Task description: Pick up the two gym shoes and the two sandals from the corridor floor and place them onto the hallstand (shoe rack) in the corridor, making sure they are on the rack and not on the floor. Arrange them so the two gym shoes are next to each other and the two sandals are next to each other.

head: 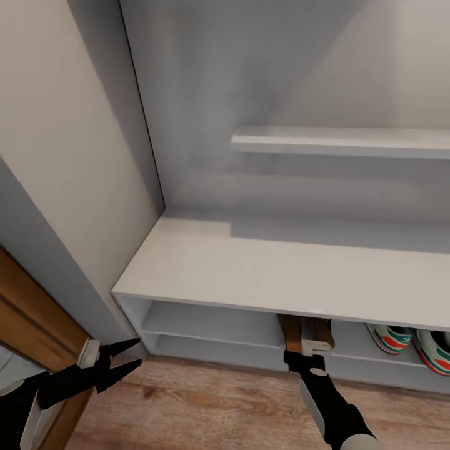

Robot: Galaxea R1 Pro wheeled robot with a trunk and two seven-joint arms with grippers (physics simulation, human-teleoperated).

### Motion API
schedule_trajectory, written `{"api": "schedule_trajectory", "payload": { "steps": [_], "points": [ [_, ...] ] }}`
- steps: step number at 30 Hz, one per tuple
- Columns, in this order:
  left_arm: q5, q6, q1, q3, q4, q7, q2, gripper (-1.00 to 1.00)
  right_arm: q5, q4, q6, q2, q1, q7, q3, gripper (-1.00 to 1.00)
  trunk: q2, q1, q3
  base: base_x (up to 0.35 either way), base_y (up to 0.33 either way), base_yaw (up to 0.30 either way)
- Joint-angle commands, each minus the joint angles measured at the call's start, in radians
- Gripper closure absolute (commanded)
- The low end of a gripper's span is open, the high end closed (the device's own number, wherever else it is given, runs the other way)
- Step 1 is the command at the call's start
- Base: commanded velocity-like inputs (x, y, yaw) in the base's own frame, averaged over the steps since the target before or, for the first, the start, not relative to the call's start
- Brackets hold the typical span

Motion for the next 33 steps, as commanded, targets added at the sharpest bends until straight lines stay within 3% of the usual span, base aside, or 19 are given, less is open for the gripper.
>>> {"api": "schedule_trajectory", "payload": {
  "steps": [1, 33],
  "points": [
    [0.0, 0.0, 0.0, 0.0, 0.0, 0.0, 0.0, -1.0, -0.011, 0.001, -0.001, 0.0, 0.001, 0.0, 0.001, 1.0, 0.0, 0.009, 0.0, 0.226, 0.065, 0.0],
    [0.0, 0.0, 0.0, 0.0, 0.0, 0.0, 0.0, -1.0, -0.011, 0.001, -0.001, 0.0, 0.001, 0.0, 0.001, 1.0, 0.0, 0.009, 0.0, 0.035, 0.005, 0.0]
  ]
}}
